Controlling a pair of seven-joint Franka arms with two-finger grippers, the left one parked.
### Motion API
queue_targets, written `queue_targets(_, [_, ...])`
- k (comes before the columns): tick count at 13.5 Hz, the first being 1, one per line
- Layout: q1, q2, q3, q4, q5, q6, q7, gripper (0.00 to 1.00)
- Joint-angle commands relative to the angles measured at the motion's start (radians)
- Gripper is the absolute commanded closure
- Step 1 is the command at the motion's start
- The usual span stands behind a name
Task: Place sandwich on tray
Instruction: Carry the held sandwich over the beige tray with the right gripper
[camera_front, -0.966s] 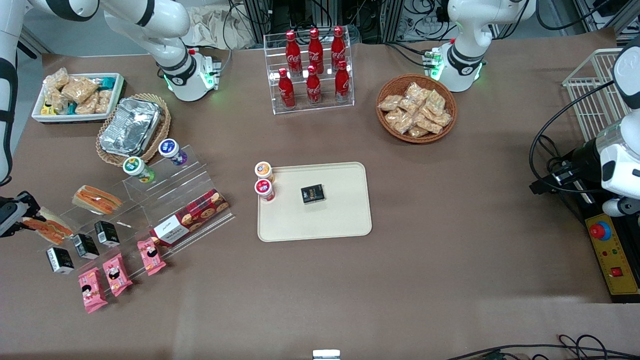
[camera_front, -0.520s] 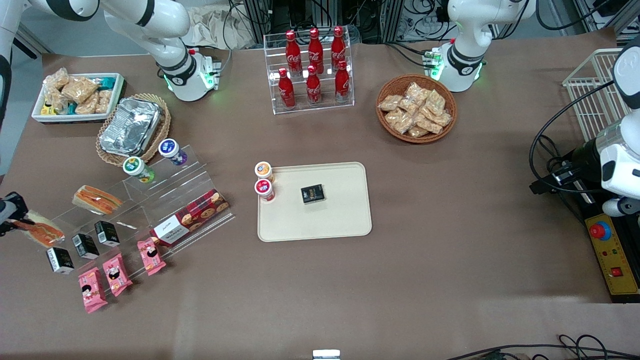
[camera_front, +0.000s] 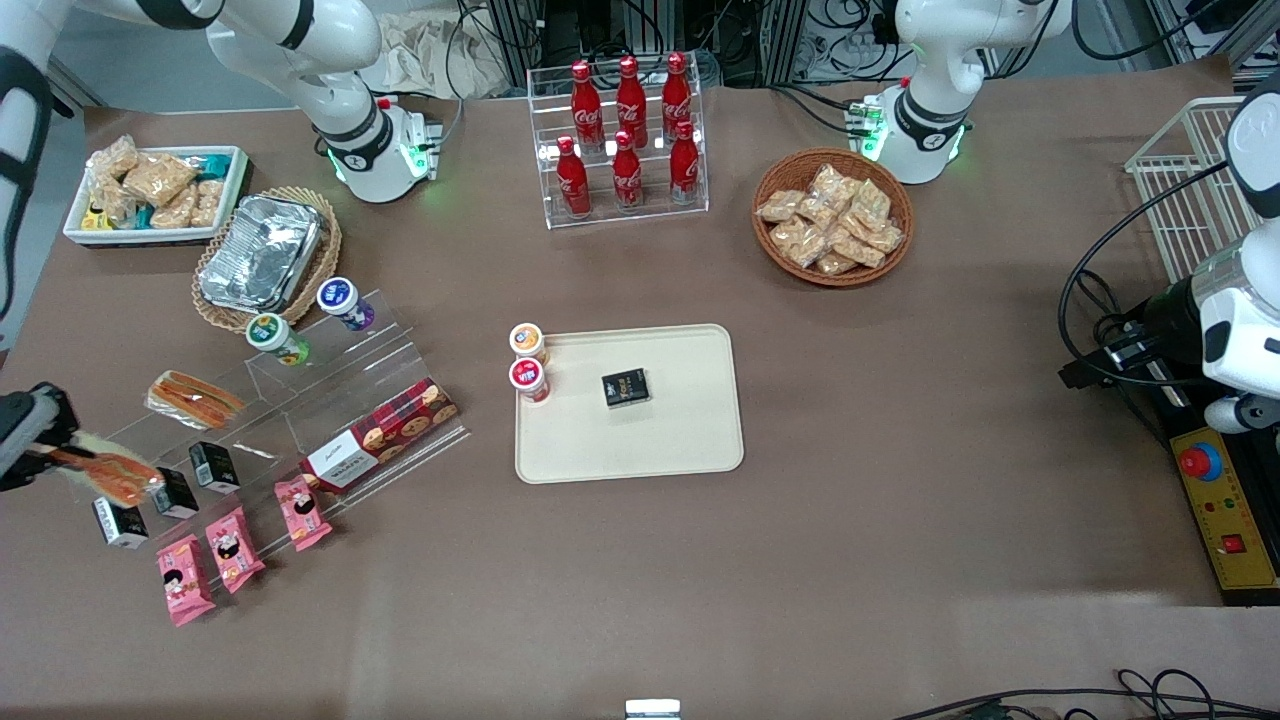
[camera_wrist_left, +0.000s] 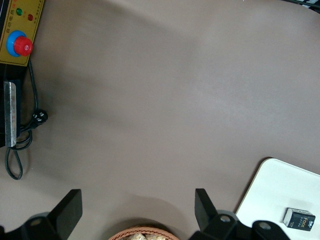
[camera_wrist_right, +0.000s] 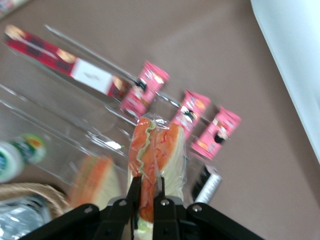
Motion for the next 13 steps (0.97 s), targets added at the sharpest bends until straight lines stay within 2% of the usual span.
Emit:
queue_targets(1, [0.046,-0.042,0.067,0.007,0.017,-0.097,0.118,1.00])
queue_targets(5, [0.053,-0.064,0.245,0.004,0.025,-0.156,0.319,1.00])
queue_targets(7, [0.056,-0.062,0.341,-0.001,0.059,-0.156,0.367,1.00])
queue_targets(8, [0.064,-0.062,0.390,-0.004,0.056,-0.147,0.390,1.00])
queue_targets(9, [0.094,-0.056,0.424,-0.006,0.045,-0.141,0.437,1.00])
queue_targets(11, [0.194,-0.025,0.429,-0.007,0.043,-0.107,0.569,1.00])
queue_targets(13, [0.310,0.033,0.428,-0.007,0.008,-0.037,0.609,1.00])
